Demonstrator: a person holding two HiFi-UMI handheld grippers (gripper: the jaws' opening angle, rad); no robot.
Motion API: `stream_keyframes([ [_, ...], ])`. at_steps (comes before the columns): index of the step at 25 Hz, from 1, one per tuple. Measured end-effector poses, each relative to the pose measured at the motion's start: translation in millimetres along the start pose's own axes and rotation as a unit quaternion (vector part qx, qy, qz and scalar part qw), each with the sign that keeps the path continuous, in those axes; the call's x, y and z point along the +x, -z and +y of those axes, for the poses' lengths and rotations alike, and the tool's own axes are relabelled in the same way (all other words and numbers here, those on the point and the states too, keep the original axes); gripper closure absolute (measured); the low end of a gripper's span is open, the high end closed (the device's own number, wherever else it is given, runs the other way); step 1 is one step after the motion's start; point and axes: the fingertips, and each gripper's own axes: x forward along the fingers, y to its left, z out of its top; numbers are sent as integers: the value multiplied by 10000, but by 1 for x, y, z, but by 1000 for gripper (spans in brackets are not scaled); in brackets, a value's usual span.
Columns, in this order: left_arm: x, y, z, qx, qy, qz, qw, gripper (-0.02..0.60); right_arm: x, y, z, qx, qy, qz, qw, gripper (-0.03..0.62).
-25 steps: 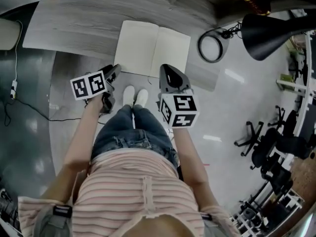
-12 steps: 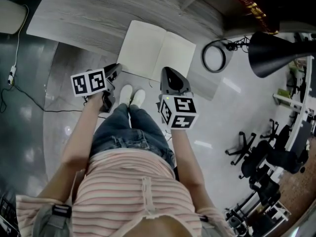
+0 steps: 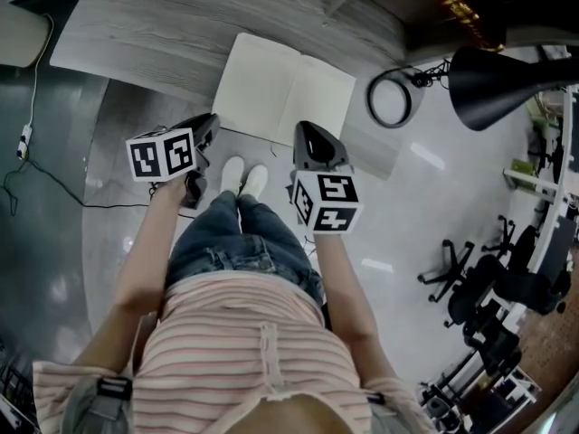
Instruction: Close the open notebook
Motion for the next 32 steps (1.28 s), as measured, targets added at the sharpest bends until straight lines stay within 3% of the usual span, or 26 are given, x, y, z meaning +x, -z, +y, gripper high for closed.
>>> stream_keyframes([
  [3, -5, -4, -9, 224, -23, -25, 9997, 529, -5, 1, -3, 4, 50, -28, 10000, 576],
  [14, -19, -12, -38, 361, 7, -190, 9992, 537, -21, 10, -17, 54, 166, -40, 9998, 576],
  [32, -29, -14, -101, 1014, 154, -348, 9941, 545, -53, 29, -39, 221, 481, -69, 9986, 576],
])
